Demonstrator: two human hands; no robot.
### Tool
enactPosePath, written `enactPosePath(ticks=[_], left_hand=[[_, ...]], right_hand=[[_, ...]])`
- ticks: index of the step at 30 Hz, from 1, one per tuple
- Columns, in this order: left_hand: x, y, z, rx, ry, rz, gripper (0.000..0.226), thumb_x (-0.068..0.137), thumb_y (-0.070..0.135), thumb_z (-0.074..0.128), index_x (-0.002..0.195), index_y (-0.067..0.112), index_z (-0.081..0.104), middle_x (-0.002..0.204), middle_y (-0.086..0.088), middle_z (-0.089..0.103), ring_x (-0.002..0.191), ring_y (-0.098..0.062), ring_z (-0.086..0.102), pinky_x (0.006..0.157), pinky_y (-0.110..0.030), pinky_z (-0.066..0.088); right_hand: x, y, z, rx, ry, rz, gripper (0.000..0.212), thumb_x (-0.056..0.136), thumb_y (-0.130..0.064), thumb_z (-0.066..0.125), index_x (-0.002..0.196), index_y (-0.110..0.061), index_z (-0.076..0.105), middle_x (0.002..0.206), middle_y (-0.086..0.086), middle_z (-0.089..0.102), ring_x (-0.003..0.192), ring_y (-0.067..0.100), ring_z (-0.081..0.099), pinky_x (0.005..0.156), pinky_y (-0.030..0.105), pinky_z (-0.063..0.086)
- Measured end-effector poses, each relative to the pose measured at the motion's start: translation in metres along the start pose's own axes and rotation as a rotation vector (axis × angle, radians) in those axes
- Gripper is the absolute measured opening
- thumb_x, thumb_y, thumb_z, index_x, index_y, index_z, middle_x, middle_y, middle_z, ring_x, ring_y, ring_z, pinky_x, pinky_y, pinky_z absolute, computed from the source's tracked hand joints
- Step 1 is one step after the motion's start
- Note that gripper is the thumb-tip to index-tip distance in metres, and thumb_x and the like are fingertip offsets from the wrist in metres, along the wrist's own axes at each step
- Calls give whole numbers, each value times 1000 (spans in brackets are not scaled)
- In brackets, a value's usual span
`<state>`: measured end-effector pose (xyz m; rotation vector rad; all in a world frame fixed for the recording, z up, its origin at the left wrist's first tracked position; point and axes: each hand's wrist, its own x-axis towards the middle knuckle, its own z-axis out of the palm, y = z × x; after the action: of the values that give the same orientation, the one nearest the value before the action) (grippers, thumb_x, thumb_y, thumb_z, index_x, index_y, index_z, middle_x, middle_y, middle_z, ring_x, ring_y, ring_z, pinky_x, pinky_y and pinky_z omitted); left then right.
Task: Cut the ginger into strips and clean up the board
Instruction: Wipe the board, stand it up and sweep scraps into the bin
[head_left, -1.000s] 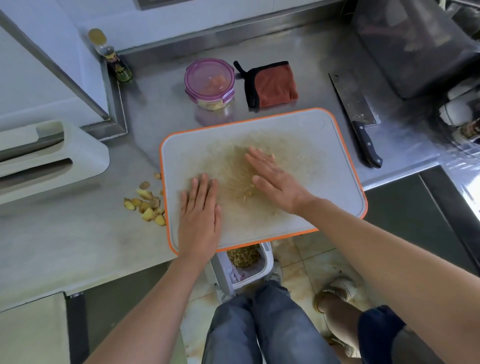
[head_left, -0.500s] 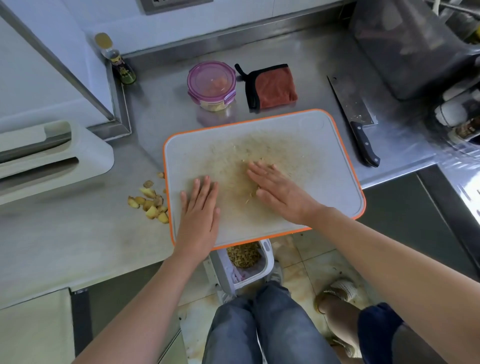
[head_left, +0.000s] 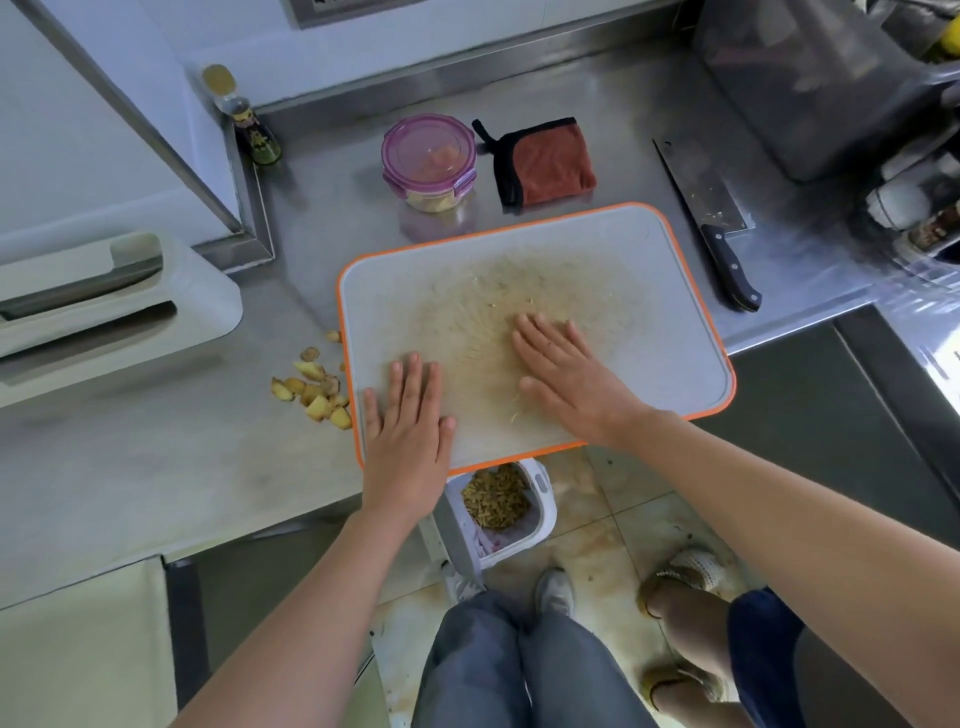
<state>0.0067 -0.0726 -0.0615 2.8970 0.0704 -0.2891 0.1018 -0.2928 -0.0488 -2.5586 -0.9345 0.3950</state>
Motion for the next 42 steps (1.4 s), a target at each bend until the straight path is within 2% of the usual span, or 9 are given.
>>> enactPosePath(ticks=[6,9,13,16,24,30,35,39,42], left_hand=[[1,2,0,12,-10,-15,70,88,49,-9,152,22,-12,158,4,-23,144,-14,-27,111,-37,-28],[-8,6,-1,-17,-28,-45,71,87,48,-11,153,23,-12,158,3,-25,144,-15,-28,114,-41,-24],[-20,12,2,-9,-50,-85,71,85,48,-14,152,25,-15,157,3,-28,144,-16,-28,116,-45,-20],[-19,11,3,-22,-58,-84,70,85,50,-15,151,26,-18,155,4,-30,143,-15,-29,116,-46,-20],[-19,11,6,20,-39,-83,68,86,49,-16,149,25,-21,154,4,-31,143,-16,-30,115,-44,-20],[-18,13,2,7,-58,-103,57,103,38,10,151,23,-18,156,1,-29,145,-17,-27,117,-46,-18],[-18,13,1,2,-69,-98,57,103,38,10,150,24,-19,157,0,-29,144,-18,-28,117,-47,-17],[-18,14,1,0,-60,-102,57,103,38,11,150,24,-19,156,1,-29,145,-18,-27,117,-47,-17],[-18,14,1,2,-59,-101,57,103,38,11,149,24,-20,154,2,-31,145,-18,-27,117,-47,-17]], right_hand=[[-52,-12,12,56,-79,-287,54,102,-36,29,148,-8,30,158,6,21,147,18,14,120,44,14],[-55,-11,1,185,9,-235,49,101,-31,33,146,-12,37,157,3,27,143,17,28,116,40,27],[-41,-9,1,93,16,-43,65,100,-51,10,152,-12,17,160,2,8,148,12,1,121,40,2],[-46,-16,14,7,-56,-94,70,98,-54,7,152,-9,16,160,5,7,148,14,-5,120,39,-5],[-79,-26,5,310,80,-190,42,98,-26,39,133,-10,55,140,5,52,130,17,47,106,37,41],[-56,-25,16,140,13,-65,59,100,-40,26,149,-7,27,158,7,17,148,18,6,121,38,4],[-81,-30,20,240,31,-225,45,100,-25,38,140,-7,46,150,7,40,142,16,30,117,33,26],[-78,-23,21,214,101,-117,47,100,-24,37,142,-7,42,153,8,34,146,19,21,120,40,16],[-85,-26,24,238,66,-188,43,99,-22,40,138,-9,49,148,5,43,143,16,29,118,38,24]])
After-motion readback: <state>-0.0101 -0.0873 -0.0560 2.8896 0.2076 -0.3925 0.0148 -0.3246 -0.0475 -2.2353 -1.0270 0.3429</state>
